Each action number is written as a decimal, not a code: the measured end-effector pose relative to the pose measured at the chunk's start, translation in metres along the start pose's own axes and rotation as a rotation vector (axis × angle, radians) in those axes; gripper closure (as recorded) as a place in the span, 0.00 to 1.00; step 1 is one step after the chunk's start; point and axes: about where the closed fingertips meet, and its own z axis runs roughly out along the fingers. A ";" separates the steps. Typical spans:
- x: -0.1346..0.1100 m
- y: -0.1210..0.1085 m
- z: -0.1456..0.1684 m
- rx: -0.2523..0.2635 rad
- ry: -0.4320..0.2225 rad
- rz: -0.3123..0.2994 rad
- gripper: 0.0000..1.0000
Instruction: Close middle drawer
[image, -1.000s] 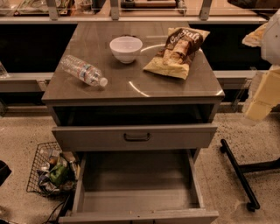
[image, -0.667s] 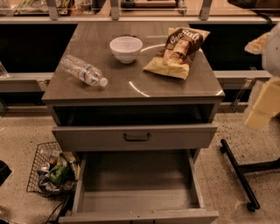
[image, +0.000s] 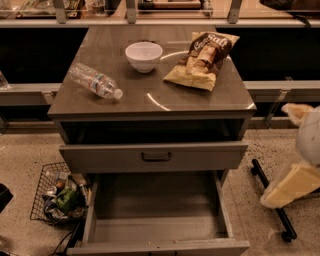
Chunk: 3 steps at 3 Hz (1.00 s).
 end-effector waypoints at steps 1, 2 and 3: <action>0.021 0.036 0.056 -0.030 -0.046 0.051 0.00; 0.038 0.068 0.111 -0.073 -0.057 0.088 0.00; 0.038 0.068 0.111 -0.073 -0.057 0.088 0.00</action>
Offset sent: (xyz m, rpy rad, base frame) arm -0.0236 0.0310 -0.2007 0.1610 0.1194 -0.0393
